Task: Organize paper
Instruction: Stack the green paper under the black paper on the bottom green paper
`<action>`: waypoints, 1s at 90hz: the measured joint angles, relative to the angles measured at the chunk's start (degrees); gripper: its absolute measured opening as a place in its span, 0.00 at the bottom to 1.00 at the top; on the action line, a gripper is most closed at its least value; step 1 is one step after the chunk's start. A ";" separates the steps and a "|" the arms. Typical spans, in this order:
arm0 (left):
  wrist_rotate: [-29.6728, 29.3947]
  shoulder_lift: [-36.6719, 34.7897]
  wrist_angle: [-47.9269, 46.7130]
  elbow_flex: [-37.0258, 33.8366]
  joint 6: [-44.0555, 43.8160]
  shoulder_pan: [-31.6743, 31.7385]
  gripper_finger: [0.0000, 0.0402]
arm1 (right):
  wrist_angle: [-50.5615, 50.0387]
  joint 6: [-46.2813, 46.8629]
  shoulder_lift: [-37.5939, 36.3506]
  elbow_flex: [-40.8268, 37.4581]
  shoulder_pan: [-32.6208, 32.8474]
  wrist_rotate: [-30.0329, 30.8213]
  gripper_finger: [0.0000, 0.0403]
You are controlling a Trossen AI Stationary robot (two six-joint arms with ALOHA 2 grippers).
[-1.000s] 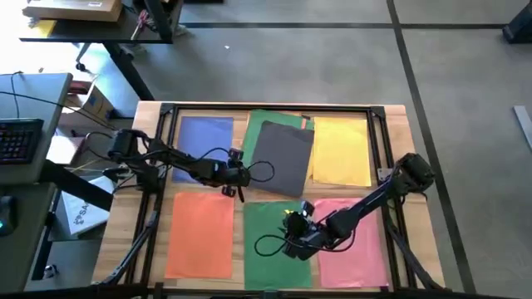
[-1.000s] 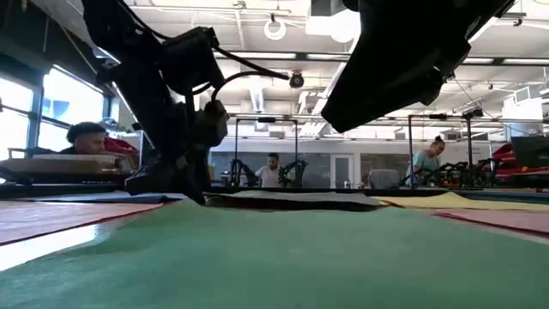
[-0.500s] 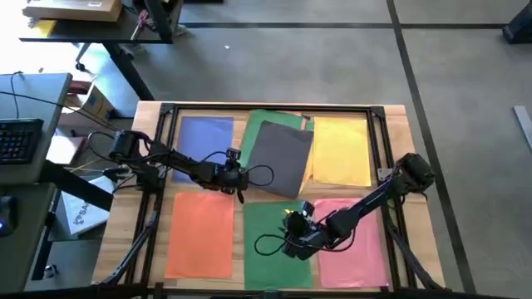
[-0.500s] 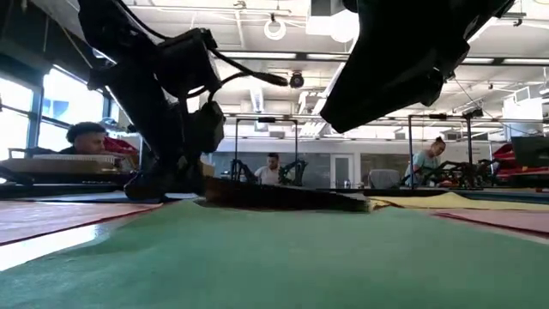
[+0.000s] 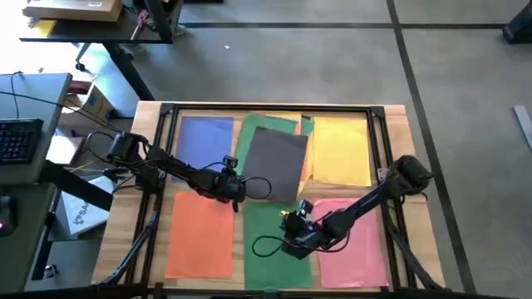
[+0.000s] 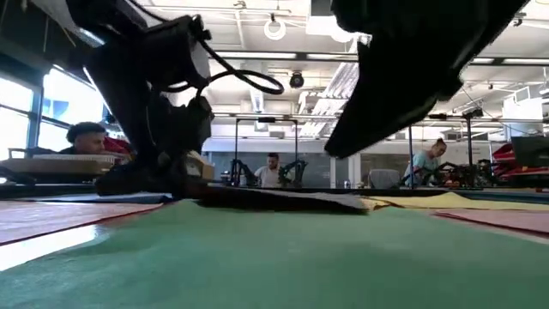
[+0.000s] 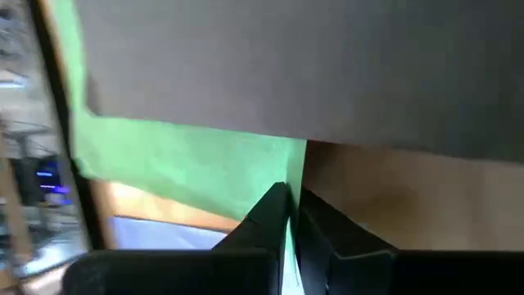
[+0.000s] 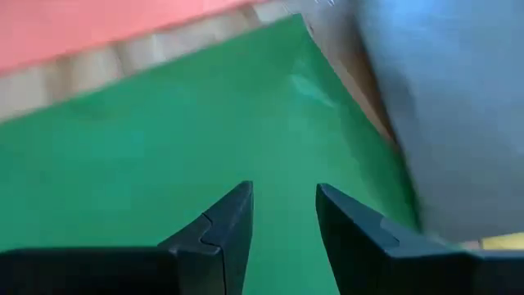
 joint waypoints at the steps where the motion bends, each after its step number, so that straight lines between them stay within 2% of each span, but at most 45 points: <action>1: 0.73 0.00 -0.68 0.31 -0.72 -0.09 0.00 | -0.11 -0.26 0.19 0.00 -0.14 -0.01 0.30; 10: 5.92 0.00 -3.84 2.36 -4.35 -0.53 0.00 | -1.62 -3.36 1.61 -0.02 -1.72 -0.18 0.30; 19: 7.97 -0.02 -3.99 3.32 -4.93 -1.29 0.00 | -3.65 -4.44 1.81 -0.02 -4.57 -0.06 0.30; 46: 0.59 -0.02 -4.29 4.00 -3.06 -4.18 0.00 | -4.73 -7.74 1.42 -0.02 -13.28 -1.28 0.30; 63: 0.81 -0.02 -4.25 4.00 -2.54 -5.69 0.00 | -5.32 -8.51 -1.54 -0.02 -16.52 -3.65 0.30; 79: 2.09 -0.02 -4.07 3.98 -2.52 -6.05 0.00 | -8.41 -11.63 -7.69 -0.02 -17.37 -7.18 0.30; 90: 2.04 -0.02 -3.72 3.98 -2.52 -6.05 0.00 | -9.73 -11.45 -10.27 -0.02 -18.03 -5.93 0.30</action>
